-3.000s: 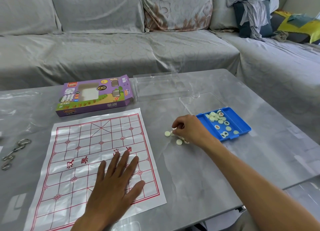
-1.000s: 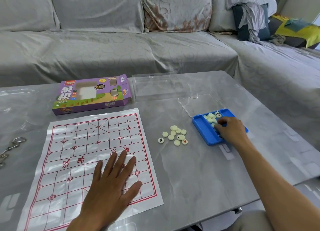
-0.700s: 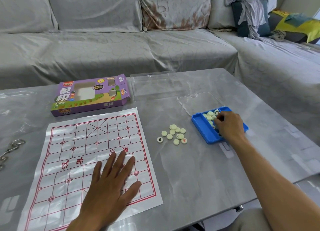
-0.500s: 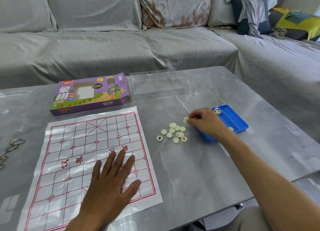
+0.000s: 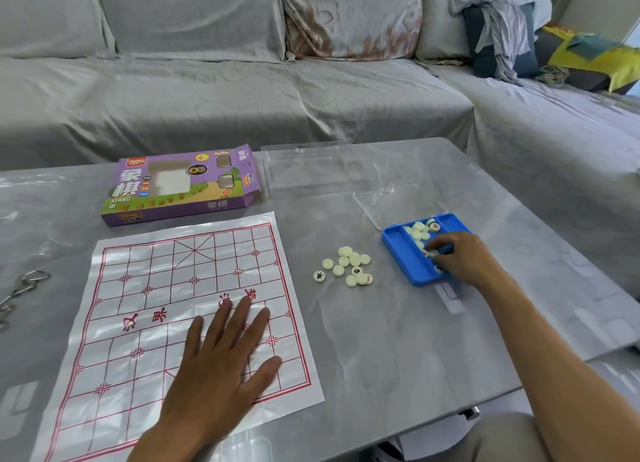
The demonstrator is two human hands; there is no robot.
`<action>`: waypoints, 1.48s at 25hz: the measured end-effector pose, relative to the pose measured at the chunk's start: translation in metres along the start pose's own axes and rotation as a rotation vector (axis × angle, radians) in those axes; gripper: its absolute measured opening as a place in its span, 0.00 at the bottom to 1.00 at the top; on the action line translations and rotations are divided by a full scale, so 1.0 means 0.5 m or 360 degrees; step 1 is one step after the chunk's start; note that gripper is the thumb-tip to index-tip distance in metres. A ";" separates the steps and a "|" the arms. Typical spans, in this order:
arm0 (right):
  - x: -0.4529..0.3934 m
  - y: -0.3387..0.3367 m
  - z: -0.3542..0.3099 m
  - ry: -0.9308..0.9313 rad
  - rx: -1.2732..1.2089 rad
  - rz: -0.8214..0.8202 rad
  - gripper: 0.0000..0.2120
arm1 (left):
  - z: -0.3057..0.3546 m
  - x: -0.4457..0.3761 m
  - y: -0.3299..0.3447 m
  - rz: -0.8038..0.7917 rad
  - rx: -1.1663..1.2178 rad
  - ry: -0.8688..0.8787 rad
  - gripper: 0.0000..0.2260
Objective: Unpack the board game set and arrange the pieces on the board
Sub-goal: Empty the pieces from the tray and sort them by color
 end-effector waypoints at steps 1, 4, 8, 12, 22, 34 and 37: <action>0.000 -0.003 0.000 -0.0021 -0.0053 0.0028 0.11 | 0.002 0.000 -0.001 -0.0005 0.0010 -0.0002 0.34; 0.002 -0.027 -0.015 -0.0055 -0.0065 0.0267 0.12 | 0.006 0.002 -0.004 -0.0041 -0.0007 0.0006 0.34; 0.057 -0.062 -0.103 -0.0338 -0.0204 0.0590 0.04 | 0.008 -0.001 -0.009 -0.0056 -0.0008 -0.0009 0.35; 0.151 0.068 -0.266 -0.0909 -0.0035 -0.0031 0.02 | 0.007 0.000 -0.004 -0.0051 -0.0017 0.0006 0.34; 0.014 -0.021 -0.049 -0.0061 -0.0083 0.0222 0.09 | 0.002 -0.002 0.001 0.0018 0.0032 0.0021 0.35; -0.016 -0.002 -0.046 -0.0223 0.0249 0.0178 0.09 | -0.001 -0.002 0.005 0.0003 -0.0010 0.0010 0.32; -0.015 -0.001 -0.039 -0.0177 0.0207 0.0143 0.09 | 0.001 -0.002 0.004 0.0007 -0.0007 0.0018 0.33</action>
Point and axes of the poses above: each hand's wrist, its own x-axis away from the middle knuckle, its own y-axis out of the palm, z = x × y, the point moved 9 cm from there along -x, towards the middle knuckle, and after that the axes turned 11 degrees about y, right-handed, at the moved point
